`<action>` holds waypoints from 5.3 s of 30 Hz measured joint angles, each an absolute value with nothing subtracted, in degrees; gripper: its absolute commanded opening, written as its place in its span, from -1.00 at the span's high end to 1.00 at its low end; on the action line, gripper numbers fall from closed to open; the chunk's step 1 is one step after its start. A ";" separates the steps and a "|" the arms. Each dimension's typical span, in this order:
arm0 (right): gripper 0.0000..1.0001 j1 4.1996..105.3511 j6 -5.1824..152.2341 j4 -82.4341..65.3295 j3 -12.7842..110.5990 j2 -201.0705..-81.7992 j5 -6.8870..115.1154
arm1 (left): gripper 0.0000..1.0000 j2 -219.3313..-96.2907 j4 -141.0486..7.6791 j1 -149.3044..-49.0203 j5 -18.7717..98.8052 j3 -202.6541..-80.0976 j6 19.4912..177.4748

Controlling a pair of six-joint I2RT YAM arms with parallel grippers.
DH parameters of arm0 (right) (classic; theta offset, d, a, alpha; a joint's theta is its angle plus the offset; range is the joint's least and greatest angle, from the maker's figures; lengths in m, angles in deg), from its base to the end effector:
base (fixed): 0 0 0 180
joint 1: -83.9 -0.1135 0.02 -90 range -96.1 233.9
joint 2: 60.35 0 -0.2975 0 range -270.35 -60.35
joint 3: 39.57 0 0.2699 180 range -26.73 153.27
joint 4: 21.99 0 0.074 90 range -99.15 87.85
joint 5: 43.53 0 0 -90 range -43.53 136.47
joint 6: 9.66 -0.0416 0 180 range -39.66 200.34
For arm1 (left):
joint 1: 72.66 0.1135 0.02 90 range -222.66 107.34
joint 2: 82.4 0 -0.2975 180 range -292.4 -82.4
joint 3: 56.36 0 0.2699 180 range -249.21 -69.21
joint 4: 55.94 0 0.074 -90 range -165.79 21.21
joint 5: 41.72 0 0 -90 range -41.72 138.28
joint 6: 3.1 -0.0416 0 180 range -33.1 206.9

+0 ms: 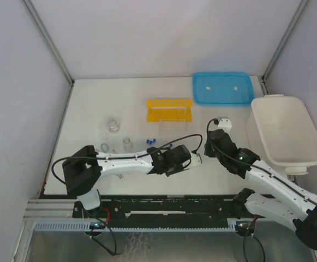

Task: Organize the chemistry lab equipment
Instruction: Place the test tube at the center of the board, then pick up the test tube at the center of the board.

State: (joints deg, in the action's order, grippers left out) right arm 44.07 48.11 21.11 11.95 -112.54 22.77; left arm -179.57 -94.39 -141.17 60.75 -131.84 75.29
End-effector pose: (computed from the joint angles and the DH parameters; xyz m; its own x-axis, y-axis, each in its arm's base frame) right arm 0.1554 0.1079 0.2678 -0.6433 0.0994 -0.7591 -0.0242 0.9884 0.1499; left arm 0.1421 -0.3363 0.2095 -0.1363 0.8826 -0.4500 0.9153 0.2860 0.2836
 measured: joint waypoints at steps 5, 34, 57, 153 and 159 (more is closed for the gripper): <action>0.51 47.70 48.27 20.20 11.95 -112.91 24.80 | 0.21 -176.18 -93.08 -141.28 60.75 -130.18 75.94; 1.00 51.70 48.35 -0.90 19.58 -148.14 64.45 | 0.99 -160.66 -58.05 -140.28 62.91 -95.12 104.62; 1.00 47.74 47.50 -2.06 19.75 -152.19 63.05 | 0.99 -165.65 -52.78 -136.89 63.09 -96.67 105.12; 1.00 34.01 41.97 -3.85 6.18 -141.02 53.81 | 0.99 -174.56 -54.59 -131.12 54.85 -107.21 99.37; 1.00 33.47 41.73 -4.46 5.76 -138.42 52.78 | 0.99 -175.40 -53.22 -131.08 53.77 -107.25 99.37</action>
